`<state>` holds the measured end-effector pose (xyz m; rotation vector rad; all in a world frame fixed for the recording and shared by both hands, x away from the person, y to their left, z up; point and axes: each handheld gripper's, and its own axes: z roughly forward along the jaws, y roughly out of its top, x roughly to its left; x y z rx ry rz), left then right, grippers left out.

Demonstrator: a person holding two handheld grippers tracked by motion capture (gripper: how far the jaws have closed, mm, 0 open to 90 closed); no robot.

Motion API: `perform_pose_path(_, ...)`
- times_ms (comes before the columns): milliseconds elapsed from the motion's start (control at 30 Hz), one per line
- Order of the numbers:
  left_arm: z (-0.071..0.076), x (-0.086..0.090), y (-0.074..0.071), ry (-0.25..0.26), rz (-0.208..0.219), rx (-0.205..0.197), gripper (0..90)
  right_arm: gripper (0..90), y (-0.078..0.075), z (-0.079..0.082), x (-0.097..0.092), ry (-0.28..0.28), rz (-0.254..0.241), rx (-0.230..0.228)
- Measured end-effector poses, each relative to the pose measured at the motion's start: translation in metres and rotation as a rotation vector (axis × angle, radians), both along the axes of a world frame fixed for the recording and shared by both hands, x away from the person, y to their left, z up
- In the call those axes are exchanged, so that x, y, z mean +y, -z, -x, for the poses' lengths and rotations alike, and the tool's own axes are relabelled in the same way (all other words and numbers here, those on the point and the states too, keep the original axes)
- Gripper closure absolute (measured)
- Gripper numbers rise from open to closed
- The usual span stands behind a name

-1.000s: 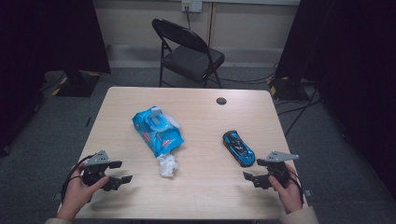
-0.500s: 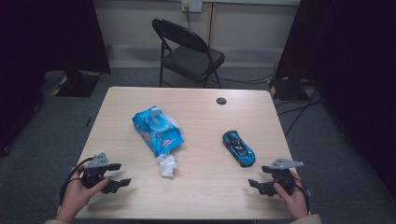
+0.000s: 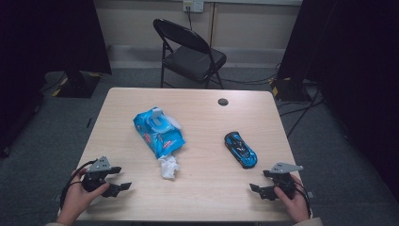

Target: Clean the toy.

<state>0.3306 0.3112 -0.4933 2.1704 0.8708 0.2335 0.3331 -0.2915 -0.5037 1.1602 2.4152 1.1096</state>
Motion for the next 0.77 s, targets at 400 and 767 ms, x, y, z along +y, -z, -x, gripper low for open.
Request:
perform_pose_path(400,0.000,-0.005,0.007,0.043,-0.069,-0.028,16.9,13.8,0.004,0.003,0.004,-0.012,0.070,-0.067)
perform_pose_path(767,-0.002,-0.009,0.014,0.102,-0.074,-0.062,2.6,13.3,0.004,0.003,0.004,-0.012,0.072,-0.067)
